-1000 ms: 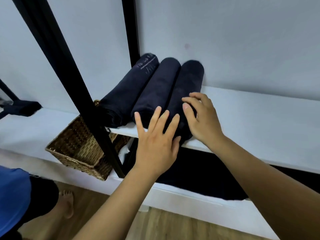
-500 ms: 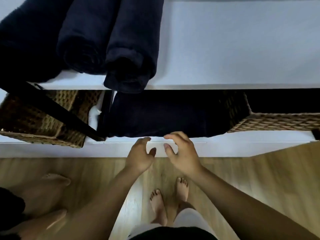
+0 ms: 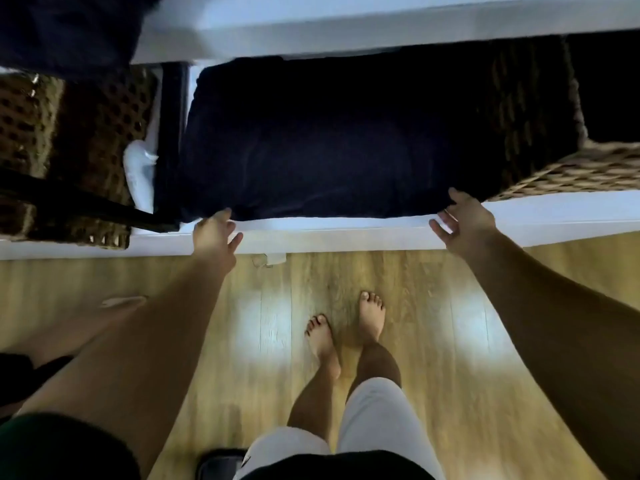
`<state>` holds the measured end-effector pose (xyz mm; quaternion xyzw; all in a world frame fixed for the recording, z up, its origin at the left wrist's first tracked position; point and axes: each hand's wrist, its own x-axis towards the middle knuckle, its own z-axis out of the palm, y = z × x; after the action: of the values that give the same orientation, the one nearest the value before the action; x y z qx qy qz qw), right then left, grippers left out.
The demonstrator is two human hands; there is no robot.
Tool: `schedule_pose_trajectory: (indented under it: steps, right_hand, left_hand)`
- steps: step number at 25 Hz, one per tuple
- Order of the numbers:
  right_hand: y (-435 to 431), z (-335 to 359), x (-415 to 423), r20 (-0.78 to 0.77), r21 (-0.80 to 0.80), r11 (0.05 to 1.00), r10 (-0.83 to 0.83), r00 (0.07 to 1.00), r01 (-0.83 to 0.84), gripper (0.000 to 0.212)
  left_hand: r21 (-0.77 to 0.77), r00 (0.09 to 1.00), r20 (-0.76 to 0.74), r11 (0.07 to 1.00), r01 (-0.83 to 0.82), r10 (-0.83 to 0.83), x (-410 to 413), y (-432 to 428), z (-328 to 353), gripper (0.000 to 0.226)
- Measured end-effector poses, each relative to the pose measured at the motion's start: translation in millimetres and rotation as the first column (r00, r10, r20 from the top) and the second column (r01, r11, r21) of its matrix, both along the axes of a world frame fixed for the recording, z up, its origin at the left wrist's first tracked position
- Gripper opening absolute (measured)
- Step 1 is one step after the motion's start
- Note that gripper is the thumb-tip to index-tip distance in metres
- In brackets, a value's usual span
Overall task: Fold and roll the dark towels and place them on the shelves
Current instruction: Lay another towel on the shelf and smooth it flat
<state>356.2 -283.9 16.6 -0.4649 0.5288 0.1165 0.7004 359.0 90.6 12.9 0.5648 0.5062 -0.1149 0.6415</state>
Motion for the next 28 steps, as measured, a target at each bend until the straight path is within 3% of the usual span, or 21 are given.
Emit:
schedule_pose_trajectory:
  steps: [3, 7, 11, 15, 20, 24, 28]
  right_hand:
    - [-0.3, -8.1, 23.9, -0.087, 0.077, 0.994, -0.071, 0.994, 0.077, 0.026]
    - [9.7, -11.1, 36.4, -0.013, 0.139, 0.977, -0.161, 0.987, 0.161, 0.013]
    - [20.3, -2.6, 28.7, 0.054, 0.098, 0.964, -0.253, 0.966, 0.248, 0.03]
    - [13.3, 34.3, 0.2, 0.129, 0.021, 0.963, -0.268, 0.955, 0.268, 0.03]
    - [-25.0, 113.2, -60.5, 0.246, 0.04, 0.928, -0.367, 0.897, 0.369, 0.031]
    - [-59.9, 181.8, -73.3, 0.377, 0.018, 0.923, -0.363, 0.852, 0.385, 0.026]
    - [-111.2, 252.9, -73.1, 0.532, 0.096, 0.912, -0.385, 0.754, 0.399, 0.027]
  left_hand:
    - [-0.145, 0.96, 0.002, 0.95, -0.278, 0.281, 30.2, 15.2, -6.4, 0.028]
    - [-0.201, 0.945, -0.029, 0.924, -0.324, 0.325, 55.8, 17.6, 0.3, 0.026]
    - [-0.289, 0.882, 0.077, 0.858, -0.426, 0.464, 45.5, 9.6, 18.9, 0.033]
    - [-0.293, 0.858, 0.147, 0.85, -0.438, 0.492, -2.7, 24.3, 41.6, 0.031]
    - [-0.323, 0.814, 0.154, 0.807, -0.494, 0.56, -49.9, 41.9, 100.1, 0.032]
    - [-0.344, 0.809, 0.277, 0.839, -0.421, 0.519, -60.8, 20.2, 164.0, 0.018]
    - [-0.416, 0.748, 0.412, 0.838, -0.354, 0.521, -75.0, -19.1, 225.9, 0.034]
